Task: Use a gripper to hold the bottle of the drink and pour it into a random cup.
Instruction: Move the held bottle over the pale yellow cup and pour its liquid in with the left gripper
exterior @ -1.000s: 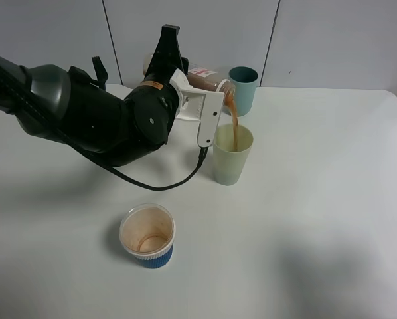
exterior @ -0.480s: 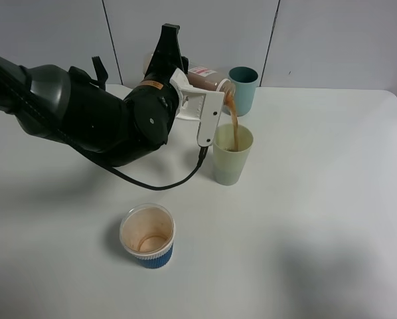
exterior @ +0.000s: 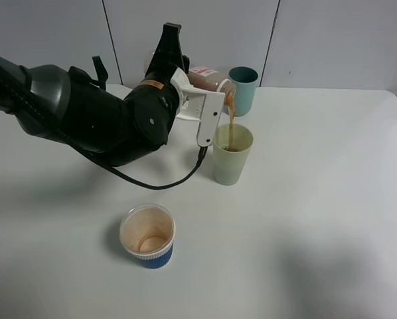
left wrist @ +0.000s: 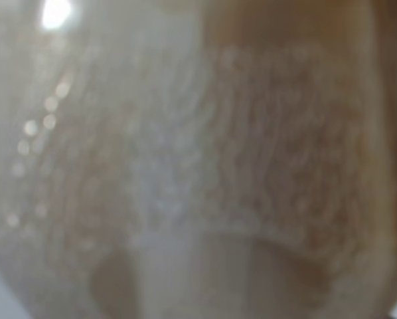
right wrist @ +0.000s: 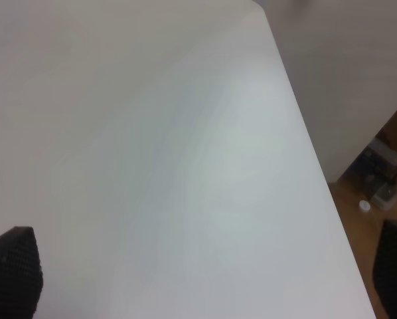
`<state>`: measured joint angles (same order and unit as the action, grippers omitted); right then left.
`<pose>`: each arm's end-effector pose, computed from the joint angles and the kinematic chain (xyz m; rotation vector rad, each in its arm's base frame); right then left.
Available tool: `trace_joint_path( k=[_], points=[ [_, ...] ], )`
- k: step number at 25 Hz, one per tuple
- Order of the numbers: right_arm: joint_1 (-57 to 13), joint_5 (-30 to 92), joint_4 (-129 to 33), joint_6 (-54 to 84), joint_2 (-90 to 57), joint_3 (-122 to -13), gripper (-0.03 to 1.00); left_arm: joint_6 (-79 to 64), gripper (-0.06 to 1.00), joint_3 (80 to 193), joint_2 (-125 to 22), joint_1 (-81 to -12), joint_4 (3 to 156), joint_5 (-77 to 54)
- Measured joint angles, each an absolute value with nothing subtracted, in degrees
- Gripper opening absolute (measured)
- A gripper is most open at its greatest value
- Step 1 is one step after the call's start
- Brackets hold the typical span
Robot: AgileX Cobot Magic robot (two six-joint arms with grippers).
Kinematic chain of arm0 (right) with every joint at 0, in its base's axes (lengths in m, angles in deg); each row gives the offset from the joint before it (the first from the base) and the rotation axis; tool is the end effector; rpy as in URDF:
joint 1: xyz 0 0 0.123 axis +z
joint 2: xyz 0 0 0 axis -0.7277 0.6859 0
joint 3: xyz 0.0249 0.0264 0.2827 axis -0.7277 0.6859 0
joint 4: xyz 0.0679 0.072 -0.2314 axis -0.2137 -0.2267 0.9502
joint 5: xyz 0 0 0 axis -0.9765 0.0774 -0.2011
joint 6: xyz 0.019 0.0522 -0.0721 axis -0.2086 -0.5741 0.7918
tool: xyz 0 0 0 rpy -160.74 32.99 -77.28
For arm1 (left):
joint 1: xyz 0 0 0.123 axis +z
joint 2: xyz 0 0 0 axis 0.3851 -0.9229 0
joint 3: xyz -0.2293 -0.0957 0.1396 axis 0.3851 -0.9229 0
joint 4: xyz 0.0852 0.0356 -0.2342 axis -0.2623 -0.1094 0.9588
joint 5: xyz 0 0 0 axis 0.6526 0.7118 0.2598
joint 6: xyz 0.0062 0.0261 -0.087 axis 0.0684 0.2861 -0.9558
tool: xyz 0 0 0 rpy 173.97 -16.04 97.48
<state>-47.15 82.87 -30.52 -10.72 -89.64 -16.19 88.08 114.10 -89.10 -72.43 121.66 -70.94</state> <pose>-0.0064 -0.0134 0.2791 0.0700 2.0315 -0.1742 0.2955 -0.2531 0.1903 1.4288 1.1359 1.1582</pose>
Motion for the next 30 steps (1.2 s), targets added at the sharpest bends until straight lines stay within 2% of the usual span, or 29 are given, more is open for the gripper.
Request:
trace_joint_path(
  k=[30],
  points=[
    [-47.15, 82.87, -30.47, -10.72, -89.64, -16.19, 0.99, 88.13, 0.32, 114.1, -89.1, -72.43, 117.02, -72.01]
  ],
)
